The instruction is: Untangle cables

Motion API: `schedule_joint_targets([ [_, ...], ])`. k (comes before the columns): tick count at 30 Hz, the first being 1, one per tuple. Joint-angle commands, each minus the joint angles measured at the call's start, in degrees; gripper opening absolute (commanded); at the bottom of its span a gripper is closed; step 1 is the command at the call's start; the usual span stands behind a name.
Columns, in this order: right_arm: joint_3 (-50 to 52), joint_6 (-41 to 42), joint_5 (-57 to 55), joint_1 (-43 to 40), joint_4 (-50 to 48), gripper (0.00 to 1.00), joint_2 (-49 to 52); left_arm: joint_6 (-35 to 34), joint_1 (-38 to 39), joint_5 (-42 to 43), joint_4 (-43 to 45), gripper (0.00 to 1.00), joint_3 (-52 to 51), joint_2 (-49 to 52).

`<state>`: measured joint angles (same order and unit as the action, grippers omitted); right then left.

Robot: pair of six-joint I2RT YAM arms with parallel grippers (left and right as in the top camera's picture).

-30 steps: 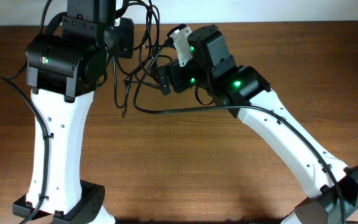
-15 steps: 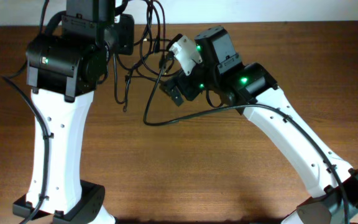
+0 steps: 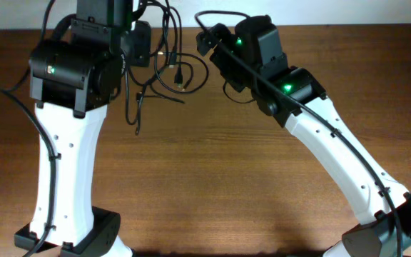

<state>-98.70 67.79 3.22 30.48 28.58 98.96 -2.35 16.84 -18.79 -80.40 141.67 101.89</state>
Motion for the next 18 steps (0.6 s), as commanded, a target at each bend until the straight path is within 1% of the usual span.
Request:
schedule_joint_targets([
  [1,-0.83,3.5,0.42,-0.17,-4.46,0.99,1.62,0.83,-0.2,-2.21,0.55,0.0,5.14,-0.66],
  [4,-0.83,3.67,0.83,-0.13,-8.33,0.99,2.64,0.81,-0.2,-2.32,0.7,0.0,10.34,-0.66],
  [7,-0.83,3.67,0.83,-0.11,-9.16,0.99,2.69,0.81,-0.2,-2.69,1.01,0.0,13.62,-0.66],
  [14,-0.68,3.61,2.27,0.61,-9.09,1.0,2.82,0.81,-0.2,-2.95,0.33,0.0,14.12,-0.66],
  [17,-0.22,3.39,2.14,2.4,-8.66,0.98,3.19,0.83,-0.2,-3.56,0.31,0.0,14.12,-0.66],
  [18,-0.13,3.39,2.16,3.04,-8.37,0.95,3.56,0.83,-0.2,-3.56,0.22,0.0,14.12,-0.66],
])
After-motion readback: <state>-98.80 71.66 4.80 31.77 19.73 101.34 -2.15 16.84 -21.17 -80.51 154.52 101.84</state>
